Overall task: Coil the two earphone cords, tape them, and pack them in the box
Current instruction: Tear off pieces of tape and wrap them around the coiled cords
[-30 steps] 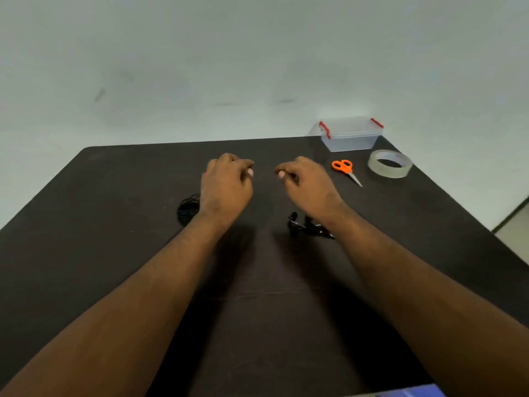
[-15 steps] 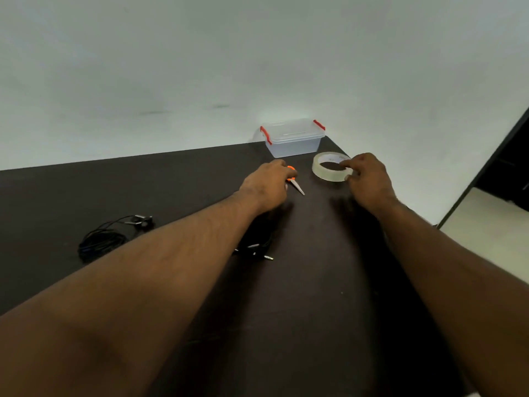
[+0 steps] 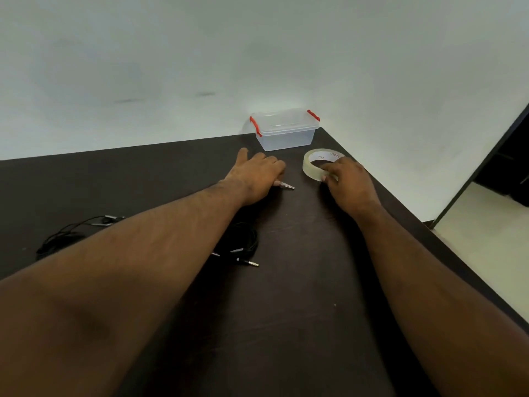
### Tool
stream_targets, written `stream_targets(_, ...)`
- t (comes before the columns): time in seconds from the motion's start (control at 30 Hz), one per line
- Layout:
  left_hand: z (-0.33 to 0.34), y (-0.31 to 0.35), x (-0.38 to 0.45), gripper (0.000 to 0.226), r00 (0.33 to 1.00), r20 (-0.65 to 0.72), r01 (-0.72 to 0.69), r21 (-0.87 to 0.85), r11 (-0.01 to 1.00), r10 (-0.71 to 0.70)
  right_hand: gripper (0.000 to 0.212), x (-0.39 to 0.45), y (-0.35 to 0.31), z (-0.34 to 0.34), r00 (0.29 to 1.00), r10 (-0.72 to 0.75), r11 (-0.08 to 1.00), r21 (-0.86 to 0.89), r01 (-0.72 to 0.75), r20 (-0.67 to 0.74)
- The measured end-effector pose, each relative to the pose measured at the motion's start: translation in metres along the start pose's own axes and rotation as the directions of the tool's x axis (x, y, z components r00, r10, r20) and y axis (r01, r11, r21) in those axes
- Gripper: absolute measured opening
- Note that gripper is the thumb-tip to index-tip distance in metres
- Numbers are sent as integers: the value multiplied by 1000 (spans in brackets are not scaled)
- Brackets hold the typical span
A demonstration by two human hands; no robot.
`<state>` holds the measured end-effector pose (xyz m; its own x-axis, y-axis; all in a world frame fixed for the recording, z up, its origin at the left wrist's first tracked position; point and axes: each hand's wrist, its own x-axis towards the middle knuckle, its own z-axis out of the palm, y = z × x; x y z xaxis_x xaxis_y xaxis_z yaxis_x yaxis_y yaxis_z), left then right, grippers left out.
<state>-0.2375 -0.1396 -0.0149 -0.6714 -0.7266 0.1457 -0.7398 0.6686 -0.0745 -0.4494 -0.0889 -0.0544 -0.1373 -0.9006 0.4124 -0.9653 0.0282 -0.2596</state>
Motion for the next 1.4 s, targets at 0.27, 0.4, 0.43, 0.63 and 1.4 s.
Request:
stream_targets(0.27,-32,-22,-135,5,917,-291,100,-493,864,-272,32,-31,-52,-22,980,-71,964,238,116,-188)
stream_targets(0.4,-37,-27,-245,6,914,-138,241,-575,782,-382,28,-66,-140,-26,937,-235,874,366,320,-258)
stream_targets(0.43,-36,-28,-269,6,916,-70,286,-577,765,-395,27,-76,-164,-24,928,-266,846,399,354,-260)
stream_targets(0.63,-31,-39,-332,19,942,39,313,-469,826,-335,26,-123,-284,-7,883,-403,705,533,468,-242)
stream_targets(1.4,-7,-109,-301,14,577,-754,134,-293,947,-315,25,-108,-333,30,895,-331,693,566,446,-300)
